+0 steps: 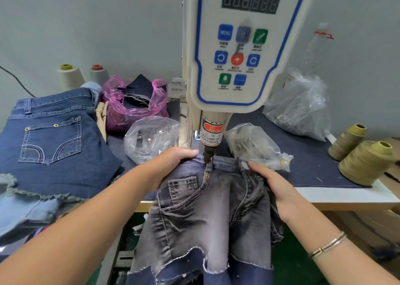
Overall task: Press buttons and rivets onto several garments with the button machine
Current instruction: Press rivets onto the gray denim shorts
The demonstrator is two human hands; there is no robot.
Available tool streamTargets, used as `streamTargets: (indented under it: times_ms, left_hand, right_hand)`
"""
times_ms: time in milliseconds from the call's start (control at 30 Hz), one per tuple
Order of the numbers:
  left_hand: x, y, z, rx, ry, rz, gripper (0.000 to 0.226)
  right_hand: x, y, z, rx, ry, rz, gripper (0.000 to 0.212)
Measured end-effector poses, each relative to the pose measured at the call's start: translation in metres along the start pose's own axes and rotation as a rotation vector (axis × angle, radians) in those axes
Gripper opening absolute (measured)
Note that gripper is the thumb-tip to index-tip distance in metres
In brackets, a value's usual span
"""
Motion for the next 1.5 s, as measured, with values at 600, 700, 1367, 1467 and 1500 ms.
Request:
streamTargets:
  times_ms: [600,700,1367,1467,1500]
  left_hand:
    - [-0.031,0.004,0.021,0.537,-0.597,-0.261,0.042]
    - [-0.036,0.004,0.023,0.505,-0.486,-0.309,0.046]
    - [-0.041,-0.004,0.027,0.444,-0.403,-0.319,0.047]
    - [-0.041,-0.004,0.027,0.442,-0.404,-0.323,0.047]
    - [-0.041,-0.004,0.027,0.441,-0.403,-0.321,0.047]
  right_hand:
    - [0.006,-0.045,0.109,-0.951,2.115,-0.831,0.022]
    - [0.012,-0.063,0.113,-0.943,2.193,-0.836,0.028]
    - [0.008,-0.067,0.112,-0.999,2.048,-0.821,0.018]
    - [0.011,-0.069,0.11,-0.992,2.117,-0.809,0.021]
    - [0.013,-0.07,0.109,-0.994,2.139,-0.803,0.021]
Point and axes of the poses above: each hand's wrist, its own y-axis away from the middle knuckle, its own x-axis out of the palm, z = x × y, the point moved 6 cm from there along -y, towards the middle knuckle, and after that the axes turned 12 degrees about -z, right-handed, at the moved point
